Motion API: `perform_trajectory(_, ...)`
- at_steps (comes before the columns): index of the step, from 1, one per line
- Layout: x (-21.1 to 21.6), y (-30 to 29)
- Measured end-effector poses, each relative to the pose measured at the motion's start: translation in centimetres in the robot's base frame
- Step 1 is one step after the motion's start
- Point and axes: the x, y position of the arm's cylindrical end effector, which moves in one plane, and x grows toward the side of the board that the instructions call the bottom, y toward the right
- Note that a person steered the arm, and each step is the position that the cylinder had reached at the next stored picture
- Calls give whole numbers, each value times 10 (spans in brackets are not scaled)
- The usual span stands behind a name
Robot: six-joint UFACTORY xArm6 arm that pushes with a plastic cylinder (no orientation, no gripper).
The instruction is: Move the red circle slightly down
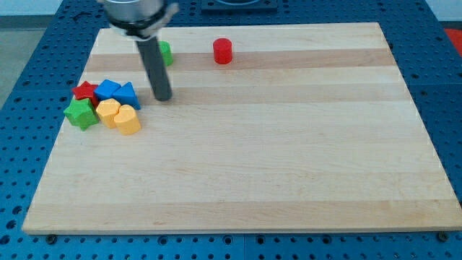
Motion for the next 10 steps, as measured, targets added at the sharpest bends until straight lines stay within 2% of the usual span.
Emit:
perform_trajectory(1,-12,67)
perform_trajectory(2,-54,126)
perform_trajectory(3,-113,163)
perform_trajectory(4,-147,151)
perform_trajectory(6,-151,80)
perform_trajectory(9,-101,74)
perform_trajectory(10,-98,74)
